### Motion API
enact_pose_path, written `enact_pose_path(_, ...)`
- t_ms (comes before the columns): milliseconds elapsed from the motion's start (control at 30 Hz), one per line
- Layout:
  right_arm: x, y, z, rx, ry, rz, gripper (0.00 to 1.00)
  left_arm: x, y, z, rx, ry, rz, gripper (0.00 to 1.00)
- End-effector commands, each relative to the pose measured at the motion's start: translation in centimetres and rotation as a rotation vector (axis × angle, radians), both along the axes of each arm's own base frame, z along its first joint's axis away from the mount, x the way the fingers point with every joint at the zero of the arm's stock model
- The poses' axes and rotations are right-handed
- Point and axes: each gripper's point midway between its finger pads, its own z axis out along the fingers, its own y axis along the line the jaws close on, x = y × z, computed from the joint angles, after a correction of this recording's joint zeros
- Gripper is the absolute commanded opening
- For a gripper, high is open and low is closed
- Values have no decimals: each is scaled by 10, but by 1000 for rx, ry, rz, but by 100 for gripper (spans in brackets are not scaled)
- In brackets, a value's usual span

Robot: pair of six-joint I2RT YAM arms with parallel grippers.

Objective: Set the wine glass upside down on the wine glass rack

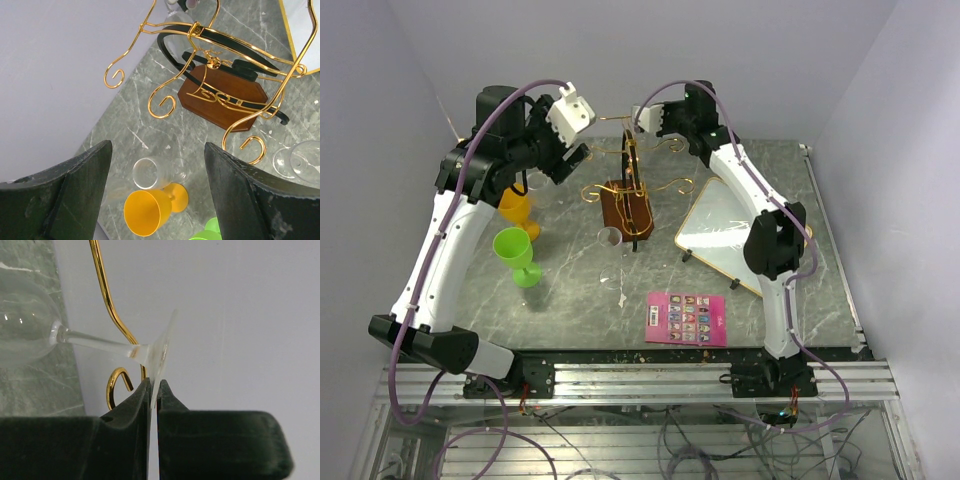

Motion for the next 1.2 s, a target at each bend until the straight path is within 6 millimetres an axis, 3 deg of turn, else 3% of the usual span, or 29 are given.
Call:
enact_pose_path(0,6,-1,39,19,-119,-16,0,0,3,14,-27,-46,9,84)
enact_pose_path(500,8,-29,44,-15,-124,-66,0,1,7,7,-13,-31,19,84)
enact_pose_path(1167,-11,-41,48,-53,-86,-50,0,1,9,6,-14,-29,27,85)
